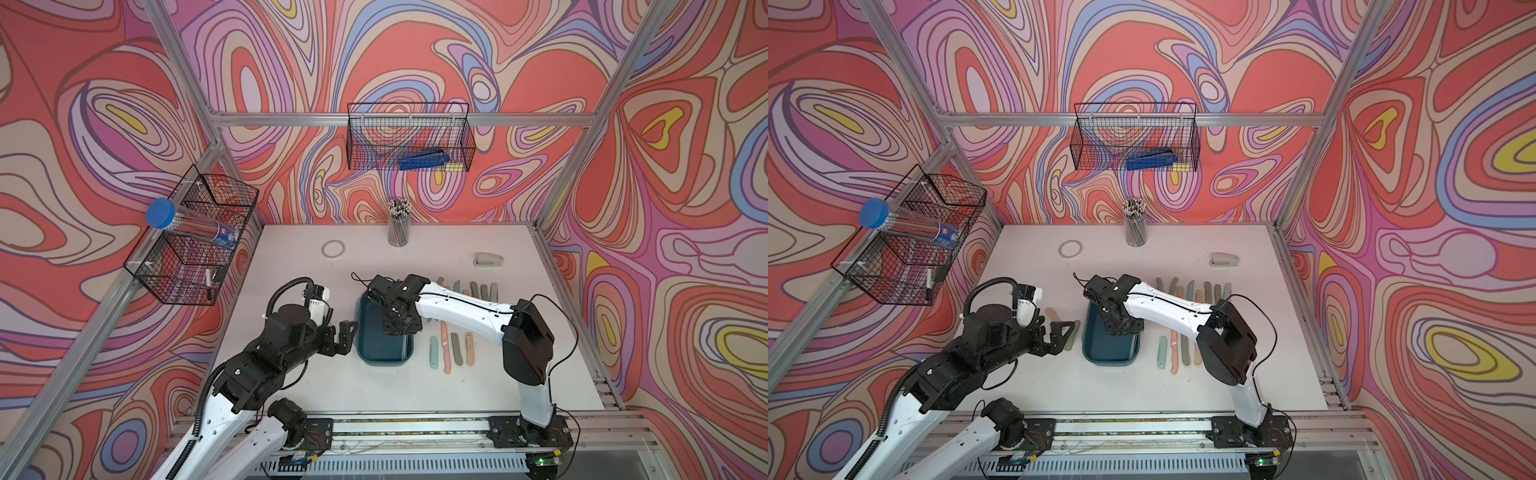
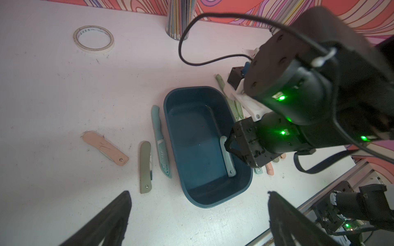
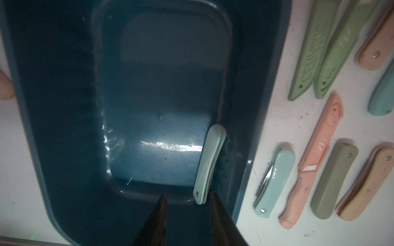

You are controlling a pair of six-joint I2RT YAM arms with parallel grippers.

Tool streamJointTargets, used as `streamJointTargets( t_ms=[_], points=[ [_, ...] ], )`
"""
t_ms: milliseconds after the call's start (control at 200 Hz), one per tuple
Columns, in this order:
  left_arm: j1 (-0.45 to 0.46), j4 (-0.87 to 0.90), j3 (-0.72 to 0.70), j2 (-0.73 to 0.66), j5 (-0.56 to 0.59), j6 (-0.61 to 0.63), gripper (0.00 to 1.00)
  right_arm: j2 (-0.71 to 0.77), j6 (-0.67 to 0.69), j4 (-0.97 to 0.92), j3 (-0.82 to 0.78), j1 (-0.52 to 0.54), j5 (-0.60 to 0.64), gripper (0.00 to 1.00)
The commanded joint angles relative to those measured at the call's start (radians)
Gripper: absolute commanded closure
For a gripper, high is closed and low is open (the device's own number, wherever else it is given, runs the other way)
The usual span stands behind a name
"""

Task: Take the fruit knife out of the storage box
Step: Pick up the fruit knife from the storage box.

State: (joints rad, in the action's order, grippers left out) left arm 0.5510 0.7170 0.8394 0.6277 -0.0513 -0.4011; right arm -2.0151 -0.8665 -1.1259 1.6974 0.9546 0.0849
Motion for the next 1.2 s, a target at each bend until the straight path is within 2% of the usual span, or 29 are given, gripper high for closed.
streamJointTargets(
  t_ms=[0, 160, 451, 521, 636, 761, 992, 1197],
  points=[
    [0.006, 0.027, 0.018, -0.011, 0.005, -0.01, 0.0, -0.043, -0.026, -0.059, 0.042, 0.003, -0.016, 0.64],
    [0.006, 0.023, 0.017, -0.017, 0.001, -0.009, 0.0, -0.069, -0.046, -0.107, 0.049, 0.009, 0.0, 0.63],
    [0.006, 0.022, 0.017, -0.014, -0.006, -0.008, 0.0, -0.124, -0.057, -0.081, 0.018, 0.017, -0.028, 0.6],
    [0.006, 0.022, 0.018, -0.014, -0.006, -0.008, 0.0, -0.142, -0.053, -0.086, 0.024, 0.017, -0.034, 0.57],
    [0.006, 0.024, 0.017, -0.014, -0.004, -0.01, 0.0, -0.167, -0.045, -0.092, 0.034, 0.016, -0.029, 0.47],
    [0.006, 0.024, 0.017, -0.013, -0.001, -0.01, 0.0, -0.191, -0.035, -0.073, 0.034, 0.017, -0.04, 0.43],
    [0.006, 0.024, 0.015, -0.011, -0.001, -0.011, 0.0, -0.217, -0.022, 0.062, 0.005, 0.015, -0.108, 0.44],
    [0.006, 0.023, 0.016, -0.01, 0.001, -0.011, 0.0, -0.246, -0.016, 0.107, 0.019, 0.011, -0.12, 0.58]
  ],
)
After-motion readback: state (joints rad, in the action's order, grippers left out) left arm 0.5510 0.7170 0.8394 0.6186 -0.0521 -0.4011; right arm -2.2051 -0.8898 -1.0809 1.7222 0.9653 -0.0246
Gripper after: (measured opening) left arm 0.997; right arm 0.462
